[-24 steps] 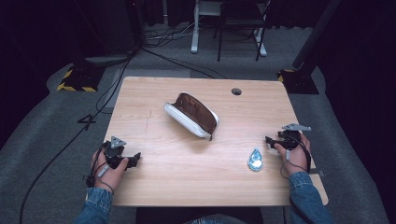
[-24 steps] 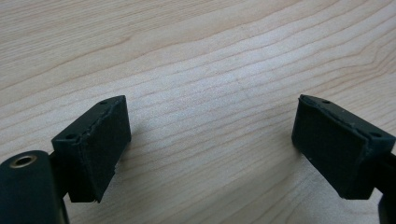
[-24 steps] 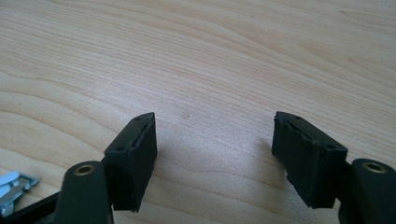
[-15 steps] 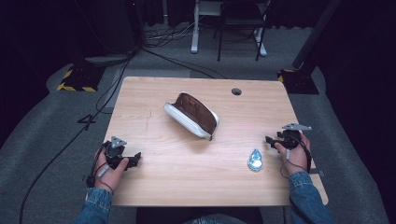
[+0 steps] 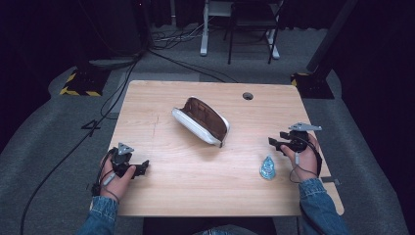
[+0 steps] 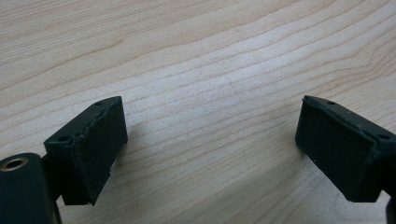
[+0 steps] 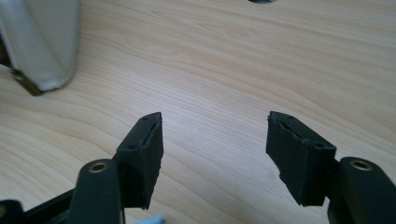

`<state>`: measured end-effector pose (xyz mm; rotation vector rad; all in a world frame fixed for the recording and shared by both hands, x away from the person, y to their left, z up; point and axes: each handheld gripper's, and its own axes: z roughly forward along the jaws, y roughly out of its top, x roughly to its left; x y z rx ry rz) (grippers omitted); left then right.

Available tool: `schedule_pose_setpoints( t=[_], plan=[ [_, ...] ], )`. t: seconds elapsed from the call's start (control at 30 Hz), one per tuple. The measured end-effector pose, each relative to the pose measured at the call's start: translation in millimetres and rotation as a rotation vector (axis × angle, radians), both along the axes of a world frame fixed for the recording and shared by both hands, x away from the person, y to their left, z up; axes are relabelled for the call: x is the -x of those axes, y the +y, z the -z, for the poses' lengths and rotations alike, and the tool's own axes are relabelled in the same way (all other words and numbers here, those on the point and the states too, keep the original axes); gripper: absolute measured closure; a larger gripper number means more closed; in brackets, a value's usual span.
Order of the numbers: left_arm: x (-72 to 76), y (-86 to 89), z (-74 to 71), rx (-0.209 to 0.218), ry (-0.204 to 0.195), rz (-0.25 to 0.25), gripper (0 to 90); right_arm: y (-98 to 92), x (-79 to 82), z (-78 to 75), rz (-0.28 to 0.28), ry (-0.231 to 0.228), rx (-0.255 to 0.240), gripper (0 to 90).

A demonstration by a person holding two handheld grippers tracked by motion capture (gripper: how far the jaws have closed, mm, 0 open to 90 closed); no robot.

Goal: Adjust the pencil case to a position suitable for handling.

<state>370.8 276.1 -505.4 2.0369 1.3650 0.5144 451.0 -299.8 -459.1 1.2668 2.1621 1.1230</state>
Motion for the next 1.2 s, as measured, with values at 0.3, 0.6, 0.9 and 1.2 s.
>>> schedule_pose_setpoints(
  t=[0.3, 0.6, 0.9, 1.2],
  plan=[
    [-0.2, -0.5, 0.1, 0.004, 0.001, 0.007, 9.3, 39.6, -2.4, -22.8, -0.078, -0.014, -0.008, 37.8],
    [-0.3, -0.5, 0.1, 0.004, 0.002, 0.007, 9.3, 62.0, -7.7, -35.0, -0.121, -0.018, -0.011, 37.9],
    [-1.6, -2.1, 0.4, 0.004, 0.002, 0.009, 7.9, 90.2, -13.7, -39.4, -0.181, -0.014, 0.005, 37.9],
    [-2.2, -2.3, 0.5, 0.002, 0.003, 0.012, 7.3, 119.6, -23.0, -41.4, -0.232, -0.001, -0.013, 38.1]
  ],
)
